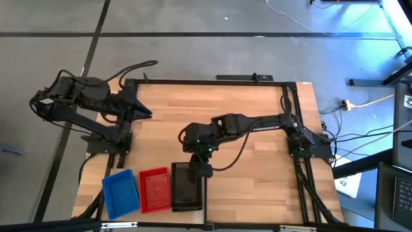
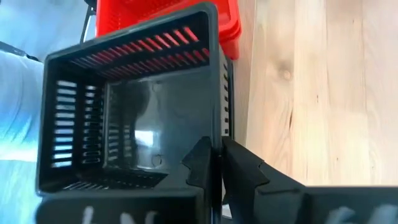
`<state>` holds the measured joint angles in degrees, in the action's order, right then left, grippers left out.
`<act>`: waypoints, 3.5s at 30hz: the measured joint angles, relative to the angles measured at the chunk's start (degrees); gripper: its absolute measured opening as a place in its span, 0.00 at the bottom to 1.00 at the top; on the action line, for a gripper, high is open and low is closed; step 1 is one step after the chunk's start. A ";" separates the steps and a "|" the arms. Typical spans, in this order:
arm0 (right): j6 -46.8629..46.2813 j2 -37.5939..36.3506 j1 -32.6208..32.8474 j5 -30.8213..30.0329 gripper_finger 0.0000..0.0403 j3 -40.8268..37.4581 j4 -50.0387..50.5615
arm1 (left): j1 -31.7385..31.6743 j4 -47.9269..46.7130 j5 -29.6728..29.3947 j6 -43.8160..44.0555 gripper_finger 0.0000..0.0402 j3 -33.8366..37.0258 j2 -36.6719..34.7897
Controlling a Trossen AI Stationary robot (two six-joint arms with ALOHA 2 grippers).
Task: Stack baskets on shelf by color
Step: Stack the black bin on top of the other black bin on the shelf, then return to Home Position
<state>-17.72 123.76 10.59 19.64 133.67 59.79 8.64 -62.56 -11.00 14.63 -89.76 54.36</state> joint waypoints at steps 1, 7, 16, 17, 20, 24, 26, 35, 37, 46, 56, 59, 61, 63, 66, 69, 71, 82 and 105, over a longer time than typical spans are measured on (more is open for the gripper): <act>0.01 0.00 0.00 0.00 0.08 0.00 -0.34 | 0.00 0.01 0.00 0.00 0.13 0.00 0.01; -0.01 0.00 -0.02 2.93 0.08 0.00 -0.42 | 0.00 -0.01 0.00 -0.02 0.13 0.00 -0.01; 0.10 0.00 -0.02 2.95 0.04 0.02 -0.30 | 0.00 0.01 0.00 -0.20 0.13 0.00 -0.01; 0.02 0.00 -0.02 2.97 0.05 0.00 -0.35 | 0.00 0.01 0.00 -0.20 0.13 0.00 -0.01; 0.02 0.00 -0.02 2.95 0.11 0.00 -0.41 | 0.00 -0.01 0.00 -0.19 0.13 0.00 -0.01; 0.22 -0.02 -0.02 2.95 0.19 0.00 -0.48 | 0.00 -0.01 0.00 -0.17 0.13 0.00 -0.01; 0.53 -0.01 -0.02 2.96 0.22 0.01 -0.53 | 0.00 -0.01 0.00 -0.17 0.13 0.00 -0.01; -0.77 -0.02 -0.02 3.96 0.23 0.02 -0.83 | 0.00 -0.01 0.00 -0.17 0.13 0.00 -0.01; 0.46 -0.02 -0.02 5.18 0.23 0.64 -0.70 | 0.00 -0.01 0.00 -0.17 0.13 0.00 -0.01; 4.16 -0.76 -0.02 5.49 0.23 1.36 -3.27 | 0.00 -0.03 0.00 -0.16 0.13 0.00 -0.01; 6.29 -1.20 0.02 2.08 0.22 1.33 -6.34 | 0.00 -5.15 0.00 -0.17 0.13 0.00 -0.01; 6.55 -2.71 0.02 -3.57 0.19 1.31 -6.02 | 0.00 -6.82 -0.02 -1.72 0.13 0.00 -0.01; 7.51 -4.13 0.00 -7.37 0.14 1.31 -5.44 | 0.00 -7.94 -0.03 -3.69 0.12 -0.01 -0.01; 7.89 -5.90 0.00 -11.58 0.07 1.31 -4.82 | 0.02 -7.90 -0.02 -4.26 0.08 -0.01 -0.01; 8.93 -9.18 0.00 -18.67 0.02 1.31 -2.42 | 0.00 -7.83 0.52 -6.35 0.02 0.00 -0.31; 10.51 -12.89 -0.02 -22.83 0.03 1.31 1.02 | 0.02 -7.61 1.31 -7.55 0.01 0.00 -2.40; 11.40 -15.40 -0.02 -25.14 0.01 1.31 3.37 | 0.02 -7.39 1.29 -7.30 0.01 0.00 -4.61; 14.97 -24.60 -4.73 -26.10 0.00 0.74 13.98 | 0.02 -6.49 1.51 -1.09 0.00 3.07 -17.07; 8.83 -74.11 -13.39 -20.66 0.00 -61.19 -21.49 | 0.00 11.15 -0.09 -0.88 0.00 33.42 -47.79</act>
<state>-8.88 49.65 -2.80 -1.02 72.48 38.30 8.64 -51.41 -11.09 13.76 -56.34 6.57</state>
